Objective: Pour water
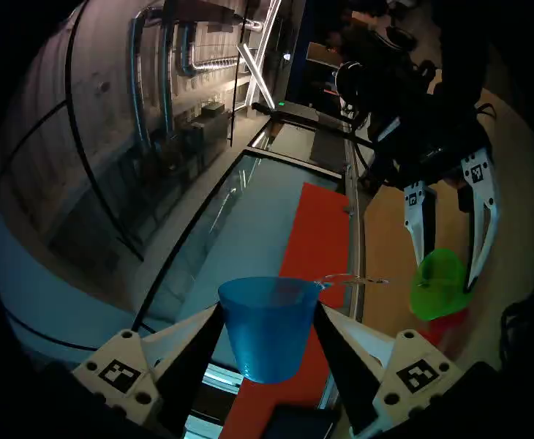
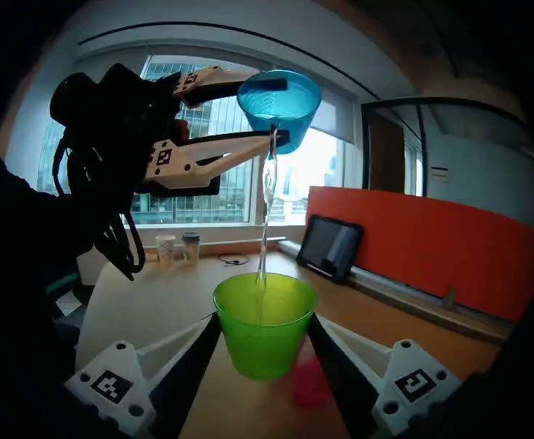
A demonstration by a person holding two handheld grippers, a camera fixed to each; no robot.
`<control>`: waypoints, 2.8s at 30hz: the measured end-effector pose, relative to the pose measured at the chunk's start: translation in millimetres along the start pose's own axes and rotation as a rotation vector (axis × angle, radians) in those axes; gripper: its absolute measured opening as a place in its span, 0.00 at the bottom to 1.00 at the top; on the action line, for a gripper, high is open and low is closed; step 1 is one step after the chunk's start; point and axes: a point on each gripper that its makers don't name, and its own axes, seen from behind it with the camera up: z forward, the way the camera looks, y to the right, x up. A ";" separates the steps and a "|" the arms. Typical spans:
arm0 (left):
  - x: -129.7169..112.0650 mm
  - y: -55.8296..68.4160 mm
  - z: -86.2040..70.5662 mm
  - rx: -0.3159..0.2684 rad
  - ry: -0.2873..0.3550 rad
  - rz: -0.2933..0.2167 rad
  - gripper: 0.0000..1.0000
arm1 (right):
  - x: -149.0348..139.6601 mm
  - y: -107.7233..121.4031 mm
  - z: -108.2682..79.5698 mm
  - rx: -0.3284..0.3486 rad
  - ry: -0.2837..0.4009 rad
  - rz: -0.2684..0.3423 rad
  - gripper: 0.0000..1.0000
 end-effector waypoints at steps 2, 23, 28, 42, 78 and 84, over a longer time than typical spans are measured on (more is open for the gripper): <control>0.8 0.7 0.8 0.001 -0.001 0.010 0.85 | 0.4 0.1 0.4 -0.001 0.002 0.000 0.88; 8.7 -7.4 4.0 0.012 0.003 0.112 0.85 | 3.0 2.1 0.2 -0.005 0.013 -0.001 0.88; 9.9 -5.2 4.8 0.009 0.003 0.131 0.85 | 3.7 3.3 -1.3 -0.010 0.015 -0.001 0.88; 12.0 -3.5 7.9 0.006 -0.001 0.206 0.85 | 7.6 4.2 -2.9 -0.017 0.023 -0.005 0.88; 22.6 9.9 5.1 0.005 -0.008 0.357 0.85 | 10.7 7.0 0.5 -0.029 0.038 0.002 0.88; 22.2 6.1 7.3 0.004 -0.009 0.354 0.85 | 10.5 7.2 0.3 -0.029 0.039 0.002 0.88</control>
